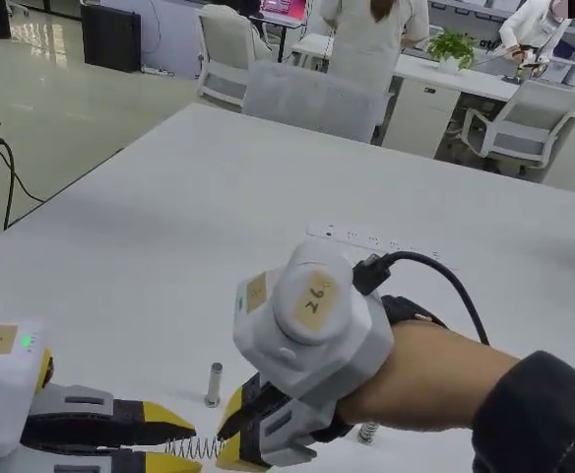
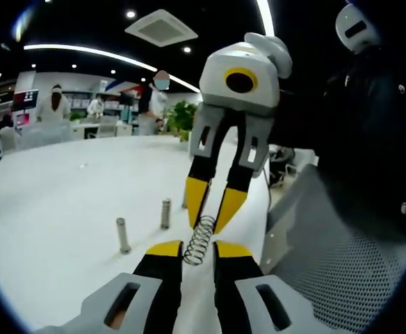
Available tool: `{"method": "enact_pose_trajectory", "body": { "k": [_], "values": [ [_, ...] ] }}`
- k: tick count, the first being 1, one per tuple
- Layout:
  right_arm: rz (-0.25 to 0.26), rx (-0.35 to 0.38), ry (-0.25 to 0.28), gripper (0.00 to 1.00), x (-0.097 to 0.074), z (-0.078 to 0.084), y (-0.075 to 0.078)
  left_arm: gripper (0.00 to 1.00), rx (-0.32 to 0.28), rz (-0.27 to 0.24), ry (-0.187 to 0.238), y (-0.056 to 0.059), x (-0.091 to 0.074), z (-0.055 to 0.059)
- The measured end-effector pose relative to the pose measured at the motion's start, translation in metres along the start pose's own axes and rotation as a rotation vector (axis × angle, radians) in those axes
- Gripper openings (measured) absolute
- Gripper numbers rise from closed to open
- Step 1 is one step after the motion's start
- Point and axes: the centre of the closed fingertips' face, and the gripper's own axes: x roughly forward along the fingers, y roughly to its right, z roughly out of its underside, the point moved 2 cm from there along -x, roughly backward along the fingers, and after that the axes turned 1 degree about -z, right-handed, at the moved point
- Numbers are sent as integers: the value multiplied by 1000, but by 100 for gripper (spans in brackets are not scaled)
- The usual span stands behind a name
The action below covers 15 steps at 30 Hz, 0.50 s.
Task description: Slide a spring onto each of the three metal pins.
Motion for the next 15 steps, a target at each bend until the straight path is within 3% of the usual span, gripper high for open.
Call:
{"method": "enact_pose_trajectory", "body": {
  "k": [7, 15],
  "values": [
    [2, -26, 11, 7, -1, 0, 1, 5, -19, 2, 9, 0, -1, 0],
    [8, -3, 18, 8, -1, -1, 2, 4, -28, 5, 8, 0, -2, 0]
  ]
}}
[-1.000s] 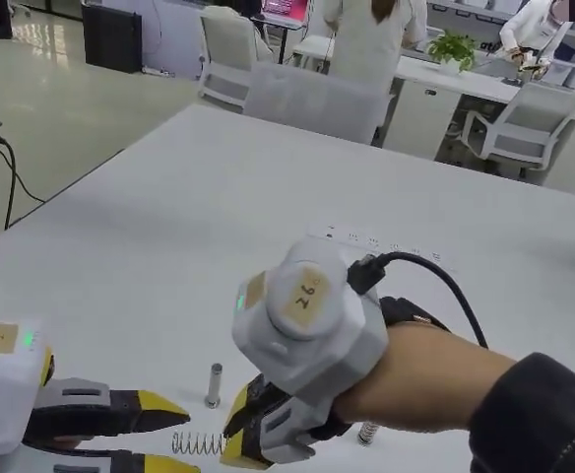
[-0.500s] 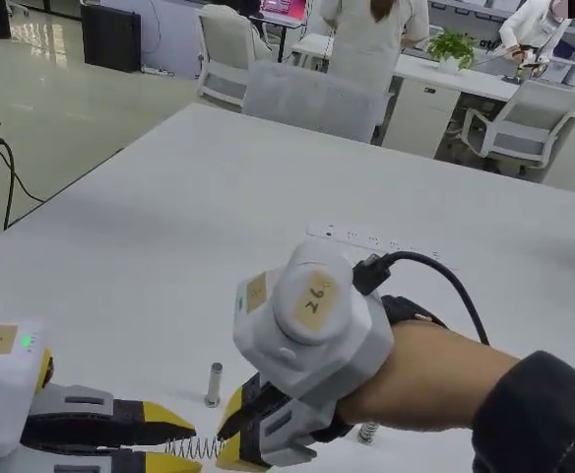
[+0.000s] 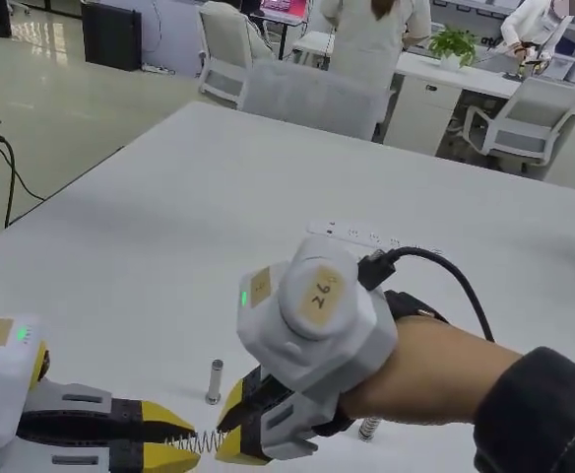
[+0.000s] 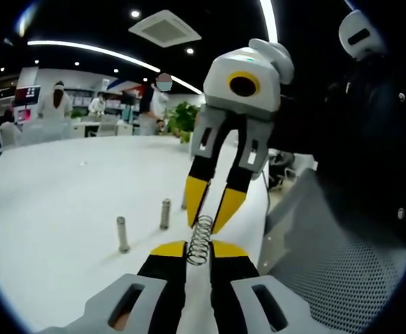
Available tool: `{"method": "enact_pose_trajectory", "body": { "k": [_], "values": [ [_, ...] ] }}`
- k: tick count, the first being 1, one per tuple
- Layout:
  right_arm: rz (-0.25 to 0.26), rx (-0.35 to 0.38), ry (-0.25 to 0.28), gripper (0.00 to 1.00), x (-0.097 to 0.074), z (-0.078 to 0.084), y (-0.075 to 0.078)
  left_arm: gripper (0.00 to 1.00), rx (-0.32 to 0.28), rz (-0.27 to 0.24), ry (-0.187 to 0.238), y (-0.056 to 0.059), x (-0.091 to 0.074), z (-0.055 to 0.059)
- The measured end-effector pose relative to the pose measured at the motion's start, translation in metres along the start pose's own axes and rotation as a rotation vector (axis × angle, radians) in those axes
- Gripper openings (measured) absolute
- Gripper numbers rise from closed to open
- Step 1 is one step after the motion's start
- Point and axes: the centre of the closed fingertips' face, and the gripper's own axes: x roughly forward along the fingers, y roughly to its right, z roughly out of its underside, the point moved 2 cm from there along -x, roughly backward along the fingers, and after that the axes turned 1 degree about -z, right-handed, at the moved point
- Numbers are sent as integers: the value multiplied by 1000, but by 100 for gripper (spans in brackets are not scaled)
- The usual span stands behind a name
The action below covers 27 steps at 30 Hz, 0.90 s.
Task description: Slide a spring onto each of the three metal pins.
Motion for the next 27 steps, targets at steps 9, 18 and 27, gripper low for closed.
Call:
{"method": "enact_pose_trajectory", "body": {
  "k": [9, 18, 27],
  "values": [
    [3, 12, -1, 12, 2, 1, 1, 3, -6, 9, 12, 2, -1, -3],
    [-11, 18, -7, 11, 5, 4, -1, 3, -11, 41, 47, 7, -1, -11],
    [6, 1, -12, 8, 3, 3, 1, 3, -11, 33, 54, 5, -1, -11]
  ]
}}
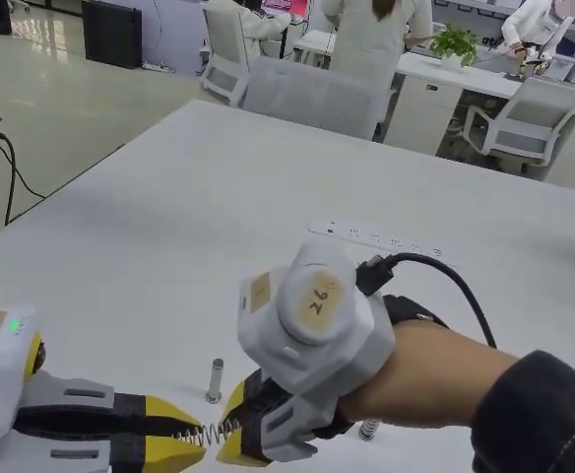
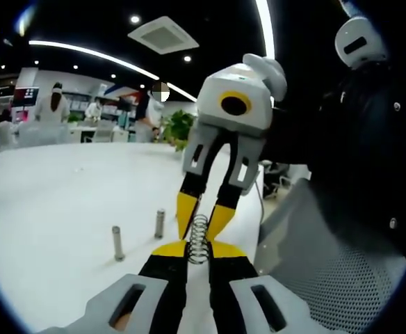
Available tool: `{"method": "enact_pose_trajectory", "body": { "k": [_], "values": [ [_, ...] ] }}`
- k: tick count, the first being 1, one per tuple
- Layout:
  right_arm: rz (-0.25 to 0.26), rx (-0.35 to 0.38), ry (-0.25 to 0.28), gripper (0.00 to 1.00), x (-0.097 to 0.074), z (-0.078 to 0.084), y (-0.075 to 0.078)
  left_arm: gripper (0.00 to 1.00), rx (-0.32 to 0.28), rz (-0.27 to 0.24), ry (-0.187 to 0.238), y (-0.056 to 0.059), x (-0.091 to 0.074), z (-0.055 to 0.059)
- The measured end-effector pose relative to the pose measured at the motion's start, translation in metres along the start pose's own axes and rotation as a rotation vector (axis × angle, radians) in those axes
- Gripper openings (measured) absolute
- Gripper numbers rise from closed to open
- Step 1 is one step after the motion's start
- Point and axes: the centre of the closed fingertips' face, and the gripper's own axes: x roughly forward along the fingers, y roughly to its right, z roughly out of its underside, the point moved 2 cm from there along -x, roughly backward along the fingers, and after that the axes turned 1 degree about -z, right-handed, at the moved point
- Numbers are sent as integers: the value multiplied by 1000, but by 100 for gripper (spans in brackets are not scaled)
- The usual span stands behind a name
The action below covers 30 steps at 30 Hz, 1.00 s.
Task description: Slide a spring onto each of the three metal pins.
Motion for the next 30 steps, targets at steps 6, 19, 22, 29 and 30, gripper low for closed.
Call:
{"method": "enact_pose_trajectory", "body": {
  "k": [6, 19, 22, 29, 30],
  "values": [
    [6, -6, 9, 8, -5, -5, -1, 4, 12, -7, -15, -1, 1, 3],
    [5, -3, 40, 8, -12, -19, -5, 4, 27, -12, -42, -2, 3, 6],
    [4, -8, 42, 8, -12, -22, -6, 4, 26, -11, -44, -2, 3, 7],
    [3, -27, 40, 8, -12, -27, -8, 4, 25, -9, -46, -1, 4, 8],
    [3, -32, 37, 8, -12, -28, -8, 4, 24, -8, -45, -1, 4, 8]
  ]
}}
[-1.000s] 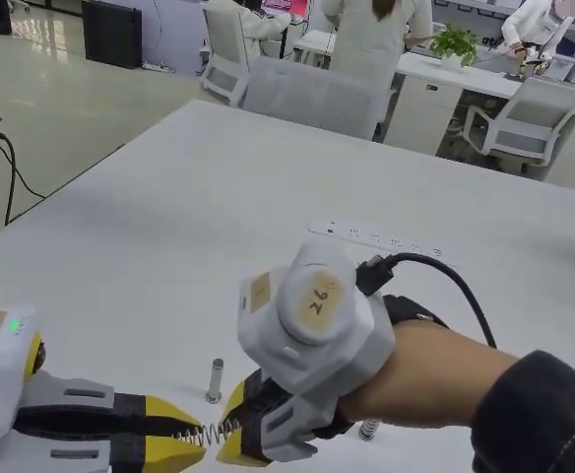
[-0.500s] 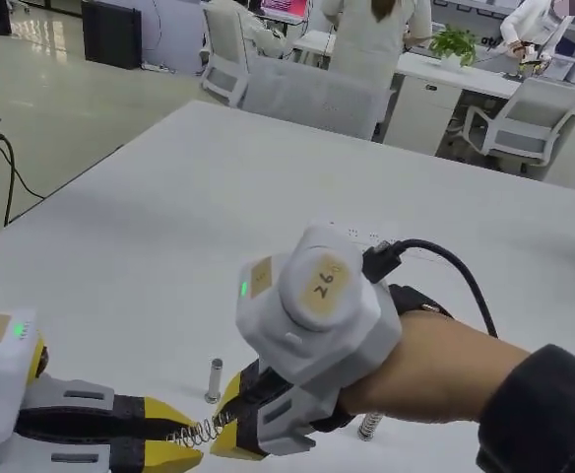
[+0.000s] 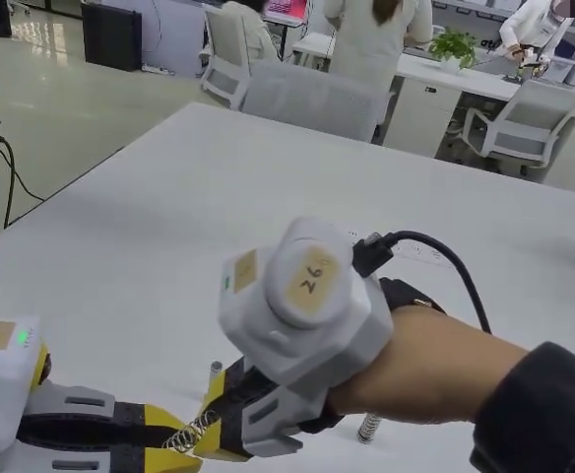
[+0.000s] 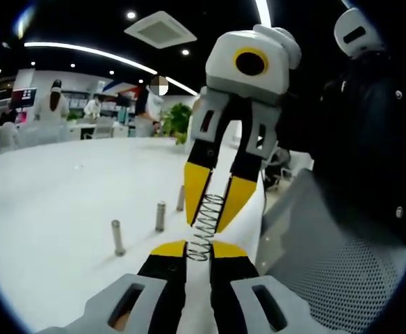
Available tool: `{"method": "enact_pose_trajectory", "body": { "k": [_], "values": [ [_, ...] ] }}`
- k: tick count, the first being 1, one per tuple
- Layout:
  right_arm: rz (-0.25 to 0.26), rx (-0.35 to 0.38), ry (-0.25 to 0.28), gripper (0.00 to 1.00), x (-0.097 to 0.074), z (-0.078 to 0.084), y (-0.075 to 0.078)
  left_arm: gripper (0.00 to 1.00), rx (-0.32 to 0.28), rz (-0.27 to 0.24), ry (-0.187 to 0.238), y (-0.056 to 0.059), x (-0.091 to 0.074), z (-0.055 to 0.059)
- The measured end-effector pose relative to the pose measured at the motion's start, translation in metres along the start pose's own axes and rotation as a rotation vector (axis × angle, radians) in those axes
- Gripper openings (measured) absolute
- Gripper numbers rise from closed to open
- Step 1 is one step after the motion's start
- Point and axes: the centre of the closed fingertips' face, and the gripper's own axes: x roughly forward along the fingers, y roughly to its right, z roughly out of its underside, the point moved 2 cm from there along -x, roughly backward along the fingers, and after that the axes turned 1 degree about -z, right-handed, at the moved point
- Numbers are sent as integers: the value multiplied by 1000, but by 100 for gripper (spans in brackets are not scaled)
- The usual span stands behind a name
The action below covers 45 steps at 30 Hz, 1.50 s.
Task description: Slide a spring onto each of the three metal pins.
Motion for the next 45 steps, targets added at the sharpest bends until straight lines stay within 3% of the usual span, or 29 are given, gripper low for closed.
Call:
{"method": "enact_pose_trajectory", "body": {
  "k": [26, 34, 45],
  "values": [
    [-10, -44, -28, 8, 5, -12, 0, 5, 0, -5, -9, -1, 1, 4],
    [5, -38, -44, 8, 2, -7, 5, 10, -17, -14, -10, -3, 1, 6],
    [25, -24, -68, 8, -3, 0, 12, 21, -24, -66, 4, -12, -3, 6]
  ]
}}
